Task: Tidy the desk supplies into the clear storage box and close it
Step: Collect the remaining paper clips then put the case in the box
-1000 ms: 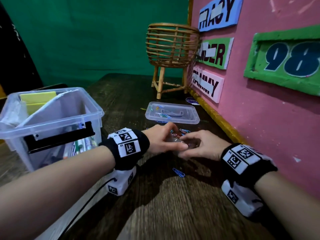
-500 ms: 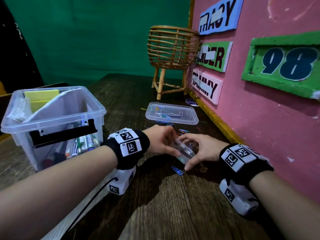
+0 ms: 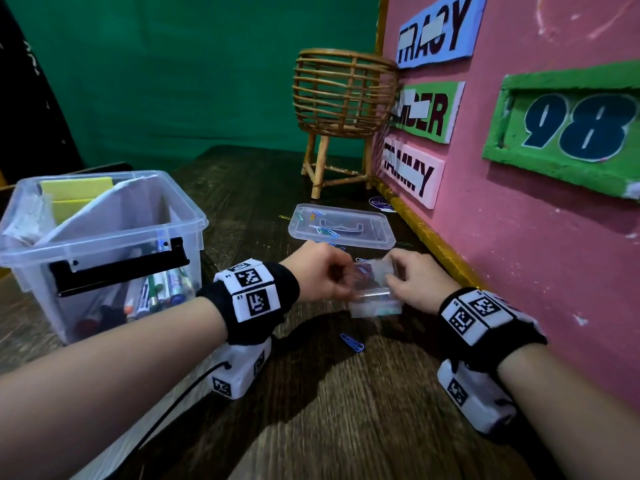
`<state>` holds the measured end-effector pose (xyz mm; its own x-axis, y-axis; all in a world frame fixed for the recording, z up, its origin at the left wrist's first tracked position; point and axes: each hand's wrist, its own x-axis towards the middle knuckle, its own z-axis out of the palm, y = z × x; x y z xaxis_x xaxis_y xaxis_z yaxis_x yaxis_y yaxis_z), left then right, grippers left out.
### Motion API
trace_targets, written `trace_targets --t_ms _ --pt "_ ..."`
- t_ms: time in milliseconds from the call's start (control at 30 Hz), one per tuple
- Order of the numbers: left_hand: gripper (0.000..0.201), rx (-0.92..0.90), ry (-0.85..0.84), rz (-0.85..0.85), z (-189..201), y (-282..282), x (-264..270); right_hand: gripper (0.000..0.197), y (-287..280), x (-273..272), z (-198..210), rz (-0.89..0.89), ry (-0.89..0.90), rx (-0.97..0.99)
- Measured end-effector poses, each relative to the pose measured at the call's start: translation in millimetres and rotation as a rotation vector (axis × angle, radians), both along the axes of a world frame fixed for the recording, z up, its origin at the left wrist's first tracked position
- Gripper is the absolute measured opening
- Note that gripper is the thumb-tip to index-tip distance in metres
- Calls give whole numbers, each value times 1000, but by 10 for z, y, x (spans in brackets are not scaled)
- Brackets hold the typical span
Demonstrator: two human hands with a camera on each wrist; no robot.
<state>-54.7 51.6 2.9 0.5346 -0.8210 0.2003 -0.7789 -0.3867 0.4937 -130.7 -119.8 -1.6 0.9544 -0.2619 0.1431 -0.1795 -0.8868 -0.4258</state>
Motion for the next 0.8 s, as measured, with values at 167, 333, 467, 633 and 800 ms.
trace_targets --t_ms 167,333,467,633,800 --pt "26 304 77 -347 -136 -72 -267 41 -25 -8 56 -284 -271 -25" --pt "28 371 -76 -206 -141 -178 -24 44 -117 38 13 -345 -231 -255" --pt "32 438 -155 -92 -98 -354 163 28 -167 91 19 -463 -61 -387" --pt "39 421 -189 -271 -155 -696 150 35 -242 213 67 -565 -25 -409" --pt "45 565 -140 -371 -222 -966 243 47 -370 333 47 -601 25 -378"
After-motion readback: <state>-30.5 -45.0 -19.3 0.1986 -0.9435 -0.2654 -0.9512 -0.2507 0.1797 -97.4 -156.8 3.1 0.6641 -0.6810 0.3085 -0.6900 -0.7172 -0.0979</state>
